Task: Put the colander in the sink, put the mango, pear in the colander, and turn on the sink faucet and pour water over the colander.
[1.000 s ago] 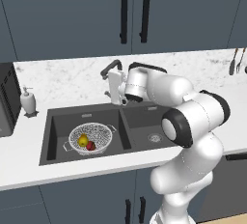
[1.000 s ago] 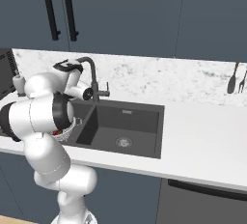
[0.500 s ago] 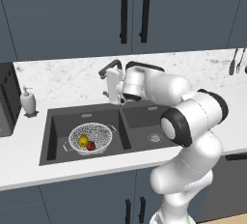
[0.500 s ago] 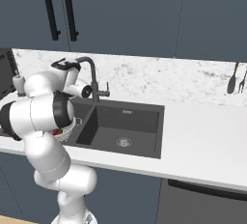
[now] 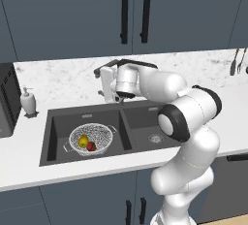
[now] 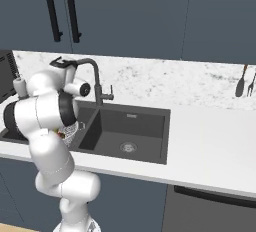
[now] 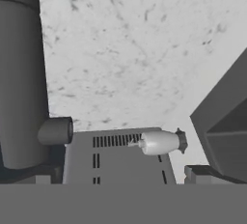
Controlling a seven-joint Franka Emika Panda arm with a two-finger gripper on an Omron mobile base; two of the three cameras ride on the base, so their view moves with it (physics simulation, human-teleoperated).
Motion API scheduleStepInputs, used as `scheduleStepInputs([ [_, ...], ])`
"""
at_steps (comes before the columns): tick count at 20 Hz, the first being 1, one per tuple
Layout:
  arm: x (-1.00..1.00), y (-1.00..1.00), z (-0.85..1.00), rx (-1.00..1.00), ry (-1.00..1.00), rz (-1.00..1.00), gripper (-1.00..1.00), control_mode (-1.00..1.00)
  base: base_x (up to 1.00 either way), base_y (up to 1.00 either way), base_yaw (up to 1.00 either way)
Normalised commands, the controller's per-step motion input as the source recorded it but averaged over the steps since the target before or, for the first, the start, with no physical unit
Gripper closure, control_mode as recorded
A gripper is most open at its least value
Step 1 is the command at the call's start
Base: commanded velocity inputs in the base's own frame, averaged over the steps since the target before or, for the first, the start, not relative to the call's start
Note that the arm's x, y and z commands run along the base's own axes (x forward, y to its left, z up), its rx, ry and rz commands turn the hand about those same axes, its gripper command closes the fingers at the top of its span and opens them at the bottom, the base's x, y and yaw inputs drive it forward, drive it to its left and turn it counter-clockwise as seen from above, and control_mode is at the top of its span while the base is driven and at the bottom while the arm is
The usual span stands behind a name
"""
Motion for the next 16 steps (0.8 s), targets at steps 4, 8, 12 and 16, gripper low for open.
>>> scheduleStepInputs([
  [4,0.38,-0.21,-0.04,0.00,0.08,-0.02,-1.00,-1.00,0.00,0.00,0.00],
  [8,0.26,-0.29,-0.11,0.00,0.06,-0.01,-1.00,-1.00,0.00,0.00,0.00],
  [12,0.13,-0.35,-0.13,0.00,0.03,0.00,-1.00,-1.00,0.00,0.00,0.00],
  [16,-0.02,-0.37,-0.04,0.01,0.00,0.00,-1.00,-1.00,0.00,0.00,0.00],
])
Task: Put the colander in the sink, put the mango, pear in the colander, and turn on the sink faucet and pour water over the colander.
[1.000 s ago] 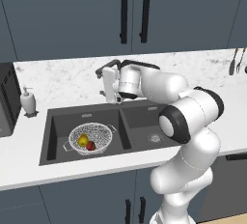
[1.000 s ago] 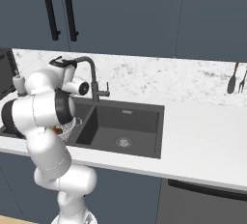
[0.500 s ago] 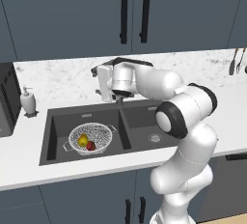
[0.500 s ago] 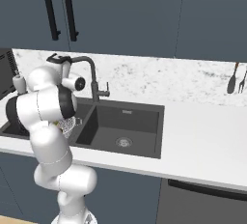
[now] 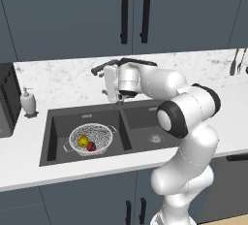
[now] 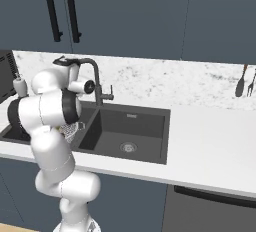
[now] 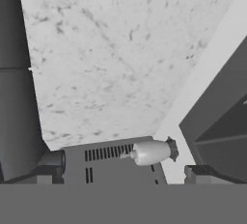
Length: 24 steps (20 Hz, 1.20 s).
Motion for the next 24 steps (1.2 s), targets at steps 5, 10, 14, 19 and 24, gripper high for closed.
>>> scheduleStepInputs([
  [5,-0.36,-0.30,0.01,0.06,0.00,0.00,-1.00,-1.00,0.00,0.00,0.00],
  [10,-0.77,-0.22,0.12,0.05,-0.03,0.00,-1.00,-1.00,0.00,0.00,0.00],
  [14,-0.79,-0.28,0.31,0.00,0.00,0.00,-1.00,-1.00,0.00,0.00,0.00],
  [19,-0.85,-0.37,0.44,-0.02,0.00,0.00,-1.00,-1.00,0.00,0.00,0.00],
  [24,-0.72,-0.43,0.22,-0.33,-0.01,-0.01,-1.00,-1.00,0.00,0.00,0.00],
])
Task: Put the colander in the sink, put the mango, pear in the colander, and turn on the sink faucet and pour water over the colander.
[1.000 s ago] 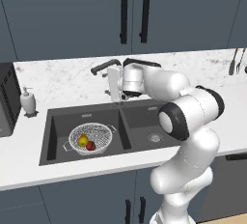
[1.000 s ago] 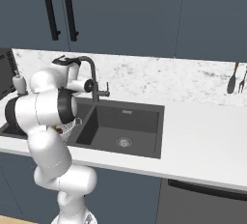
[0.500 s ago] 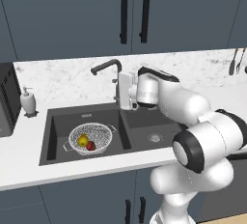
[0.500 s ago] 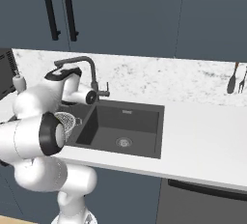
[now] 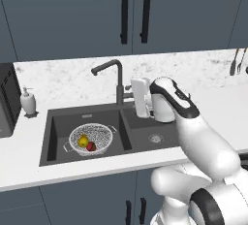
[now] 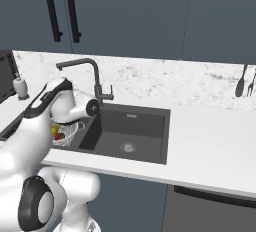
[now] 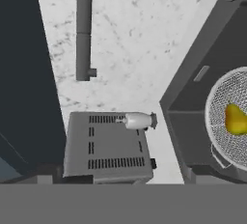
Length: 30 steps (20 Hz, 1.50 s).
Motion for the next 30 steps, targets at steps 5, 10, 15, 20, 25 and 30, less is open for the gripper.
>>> scheduleStepInputs([
  [5,-0.37,-0.47,0.05,-0.66,-0.02,-0.12,-1.00,-1.00,0.00,0.00,0.00],
  [10,-0.10,-0.53,0.04,-0.70,-0.09,-0.11,-1.00,-1.00,0.00,0.00,0.00],
  [15,0.00,-0.70,0.00,-0.57,-0.25,-0.02,-1.00,-1.00,0.00,0.00,0.00],
  [20,0.11,-0.77,0.01,-0.36,-0.16,0.15,-1.00,-1.00,0.00,0.00,0.00],
  [25,0.09,-0.33,-0.11,-0.37,-0.12,0.32,-1.00,-1.00,0.00,0.00,0.00],
  [30,0.13,-0.07,-0.14,-0.30,-0.20,0.33,-1.00,-1.00,0.00,0.00,0.00],
])
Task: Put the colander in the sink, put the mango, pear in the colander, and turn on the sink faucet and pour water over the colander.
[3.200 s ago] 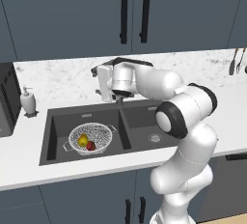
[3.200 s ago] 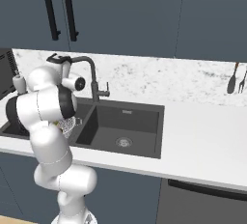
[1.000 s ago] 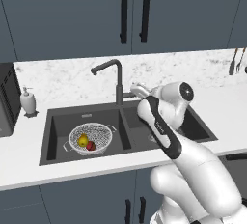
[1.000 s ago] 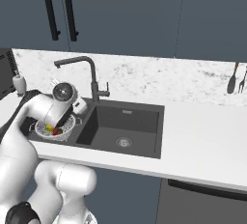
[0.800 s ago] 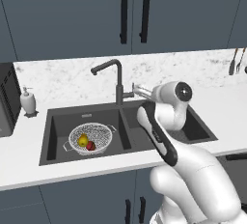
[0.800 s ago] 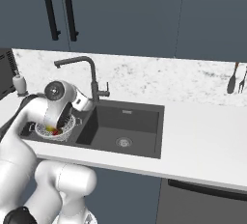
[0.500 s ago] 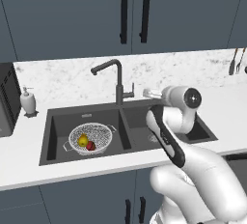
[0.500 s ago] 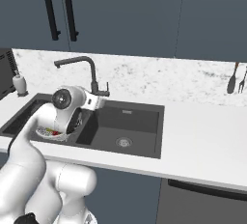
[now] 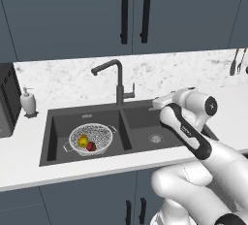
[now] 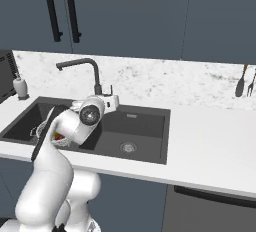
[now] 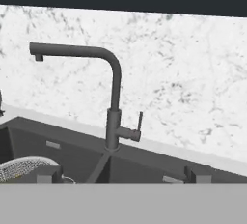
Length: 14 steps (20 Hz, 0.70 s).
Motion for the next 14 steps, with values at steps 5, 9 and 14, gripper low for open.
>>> scheduleStepInputs([
  [5,0.29,-0.39,-0.04,-0.14,0.01,0.21,-1.00,-1.00,0.00,0.00,0.00],
  [9,0.44,-0.27,-0.12,-0.04,0.07,0.18,-1.00,-1.00,0.00,0.00,0.00],
  [14,0.76,-0.03,-0.07,0.00,0.07,0.08,-1.00,-1.00,0.00,0.00,0.00],
])
